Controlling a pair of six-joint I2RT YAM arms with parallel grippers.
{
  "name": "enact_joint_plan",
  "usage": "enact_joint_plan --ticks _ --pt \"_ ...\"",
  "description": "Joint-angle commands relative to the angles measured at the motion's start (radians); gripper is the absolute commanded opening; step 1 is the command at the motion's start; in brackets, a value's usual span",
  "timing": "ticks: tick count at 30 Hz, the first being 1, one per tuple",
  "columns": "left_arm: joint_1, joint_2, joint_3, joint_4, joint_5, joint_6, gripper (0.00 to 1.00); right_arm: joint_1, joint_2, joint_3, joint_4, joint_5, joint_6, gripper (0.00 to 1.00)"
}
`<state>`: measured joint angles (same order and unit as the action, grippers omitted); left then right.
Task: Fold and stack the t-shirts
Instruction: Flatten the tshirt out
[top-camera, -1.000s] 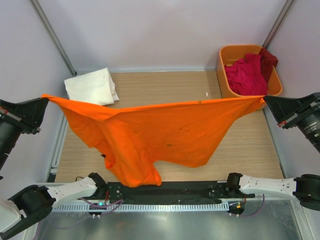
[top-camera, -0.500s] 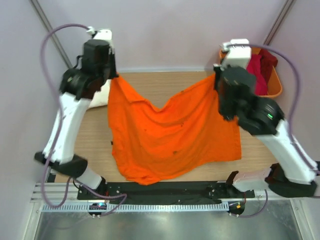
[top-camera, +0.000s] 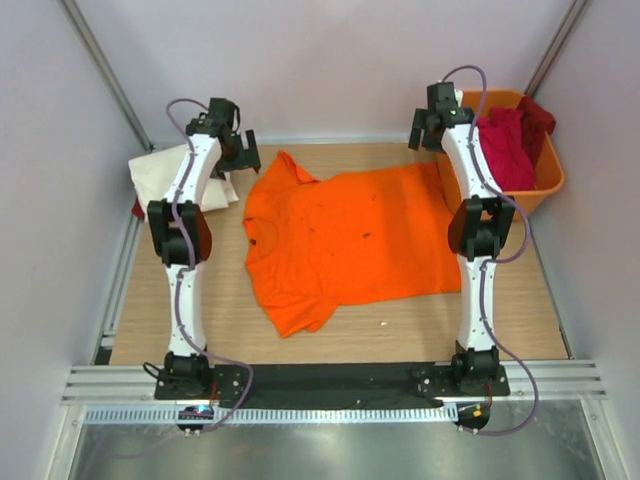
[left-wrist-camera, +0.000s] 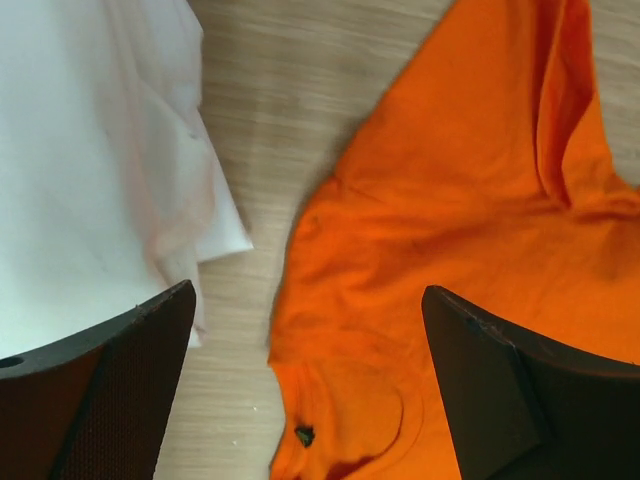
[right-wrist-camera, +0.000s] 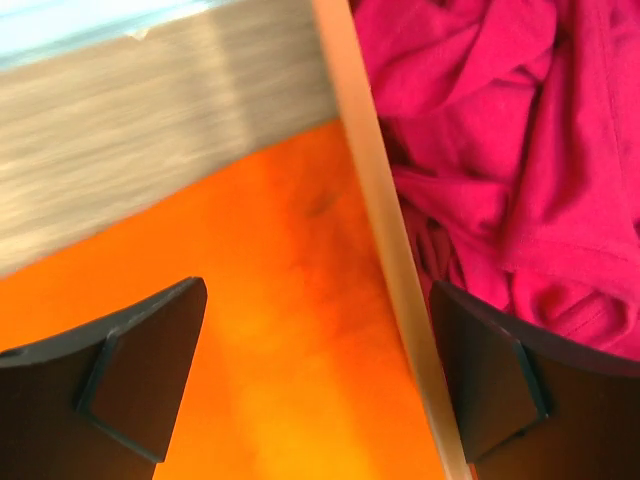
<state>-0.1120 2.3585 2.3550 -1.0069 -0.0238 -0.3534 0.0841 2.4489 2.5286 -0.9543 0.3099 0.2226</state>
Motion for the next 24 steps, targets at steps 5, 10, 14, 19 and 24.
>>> enact_joint_plan --ticks 5,10,14,19,24 --pt "-0.112 -0.411 -0.214 0.01 -0.014 0.007 0.93 0.118 -0.47 -0.43 0.155 -0.094 0.052 1.0" --pt "-0.181 -0.693 -0.712 0.192 0.014 -0.083 0.92 0.2 -0.637 -0.687 0.203 -0.111 0.07 1.0" --pt "-0.218 -0.78 -0.989 0.339 0.105 -0.183 0.91 0.232 -0.763 -0.911 0.271 -0.156 0.116 1.0" --pt "-0.336 -0.769 -1.17 0.484 0.113 -0.289 0.89 0.247 -0.863 -1.249 0.459 -0.273 0.199 1.0" --pt "-0.405 -0.682 -1.227 0.565 0.108 -0.347 0.88 0.256 -0.895 -1.447 0.529 -0.264 0.219 1.0"
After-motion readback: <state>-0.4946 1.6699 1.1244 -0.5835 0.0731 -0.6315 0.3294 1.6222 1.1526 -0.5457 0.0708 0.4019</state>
